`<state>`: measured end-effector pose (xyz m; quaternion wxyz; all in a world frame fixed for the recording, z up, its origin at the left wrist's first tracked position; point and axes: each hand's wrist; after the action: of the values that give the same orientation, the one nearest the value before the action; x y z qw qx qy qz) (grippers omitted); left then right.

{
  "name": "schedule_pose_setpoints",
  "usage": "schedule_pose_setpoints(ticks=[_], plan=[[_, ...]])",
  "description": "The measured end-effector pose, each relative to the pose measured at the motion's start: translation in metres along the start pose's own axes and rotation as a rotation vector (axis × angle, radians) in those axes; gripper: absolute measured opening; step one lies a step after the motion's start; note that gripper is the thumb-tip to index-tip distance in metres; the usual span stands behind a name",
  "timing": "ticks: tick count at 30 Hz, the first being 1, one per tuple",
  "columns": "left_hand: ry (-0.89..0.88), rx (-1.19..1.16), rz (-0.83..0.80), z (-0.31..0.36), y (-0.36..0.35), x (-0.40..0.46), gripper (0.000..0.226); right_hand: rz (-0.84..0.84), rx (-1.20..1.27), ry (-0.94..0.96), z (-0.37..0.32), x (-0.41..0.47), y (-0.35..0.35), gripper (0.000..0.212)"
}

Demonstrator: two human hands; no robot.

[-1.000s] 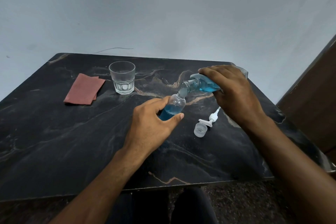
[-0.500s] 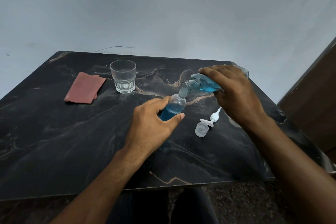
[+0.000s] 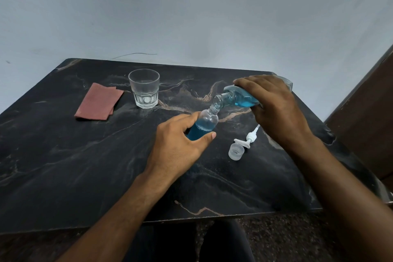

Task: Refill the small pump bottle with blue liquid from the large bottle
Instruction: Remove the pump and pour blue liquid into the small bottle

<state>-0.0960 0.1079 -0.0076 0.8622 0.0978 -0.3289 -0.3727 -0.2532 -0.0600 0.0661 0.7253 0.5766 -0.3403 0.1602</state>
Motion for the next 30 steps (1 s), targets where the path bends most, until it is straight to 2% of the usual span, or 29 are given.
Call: schedule_pose_setpoints(ticks=[30], plan=[[-0.015,0.006,0.013,0.0007,0.0019,0.0016,0.049,-0.012,-0.004,-0.009,0.0001,0.0036,0.0027,0.049]])
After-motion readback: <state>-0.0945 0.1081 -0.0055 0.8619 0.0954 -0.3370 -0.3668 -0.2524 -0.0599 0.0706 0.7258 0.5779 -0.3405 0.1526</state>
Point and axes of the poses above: each hand's wrist, its own x-axis towards the middle knuckle, its own y-axis out of the back of the hand, z = x × y, and after that the axes turned 2 degrees about -z, right-handed
